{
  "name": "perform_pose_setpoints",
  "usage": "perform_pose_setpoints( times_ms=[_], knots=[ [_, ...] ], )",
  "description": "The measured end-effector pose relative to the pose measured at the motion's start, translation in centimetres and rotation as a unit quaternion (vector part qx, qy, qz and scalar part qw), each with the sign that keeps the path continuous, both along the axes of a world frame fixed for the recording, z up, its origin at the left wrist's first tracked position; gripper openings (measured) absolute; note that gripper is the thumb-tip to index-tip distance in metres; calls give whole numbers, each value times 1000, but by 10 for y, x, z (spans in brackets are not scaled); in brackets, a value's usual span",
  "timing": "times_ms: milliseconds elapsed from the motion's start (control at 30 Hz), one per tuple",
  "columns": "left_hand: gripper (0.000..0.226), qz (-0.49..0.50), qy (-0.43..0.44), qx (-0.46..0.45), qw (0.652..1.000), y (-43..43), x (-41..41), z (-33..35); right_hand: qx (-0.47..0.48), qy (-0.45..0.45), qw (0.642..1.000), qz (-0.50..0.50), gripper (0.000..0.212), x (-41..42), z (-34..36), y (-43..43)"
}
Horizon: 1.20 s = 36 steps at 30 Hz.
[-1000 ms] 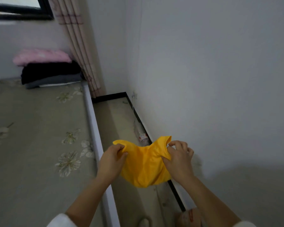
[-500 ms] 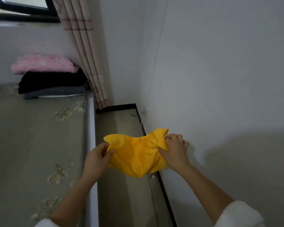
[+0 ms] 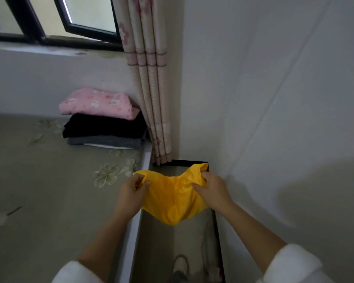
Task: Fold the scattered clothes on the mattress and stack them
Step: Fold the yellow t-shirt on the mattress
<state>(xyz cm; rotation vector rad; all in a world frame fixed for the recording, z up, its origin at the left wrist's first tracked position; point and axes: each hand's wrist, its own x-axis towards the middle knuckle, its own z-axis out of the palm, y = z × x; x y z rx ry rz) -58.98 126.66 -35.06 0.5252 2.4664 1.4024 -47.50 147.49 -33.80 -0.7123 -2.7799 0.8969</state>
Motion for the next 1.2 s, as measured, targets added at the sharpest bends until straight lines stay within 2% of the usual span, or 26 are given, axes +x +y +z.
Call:
perform_pose_setpoints(
  times_ms=[100,200,400,500,700,900,1000,1200],
  knots=[
    [11,37,26,15,999,23,-55,8,-27,21,999,23,27,-70,14,30],
    [5,76,20,39,996,33,-104,12,-31,46,997,59,9,-136,26,52],
    [5,150,42,57,986,38,-232,22,-50,52,992,107,25,-277,26,83],
    [20,149,78,48,985,31,-298,26,-85,76,985,132,16,-345,26,83],
    [10,151,112,38,981,17,-434,41,-146,77,974,157,12,-482,33,74],
    [1,173,126,55,975,14,-539,55,-145,102,971,161,23,-581,47,57],
    [14,182,117,41,975,13,-574,58,-165,101,969,155,29,-613,45,51],
    [10,190,102,25,976,7,-641,70,-175,98,976,79,38,-672,46,47]
  ],
)
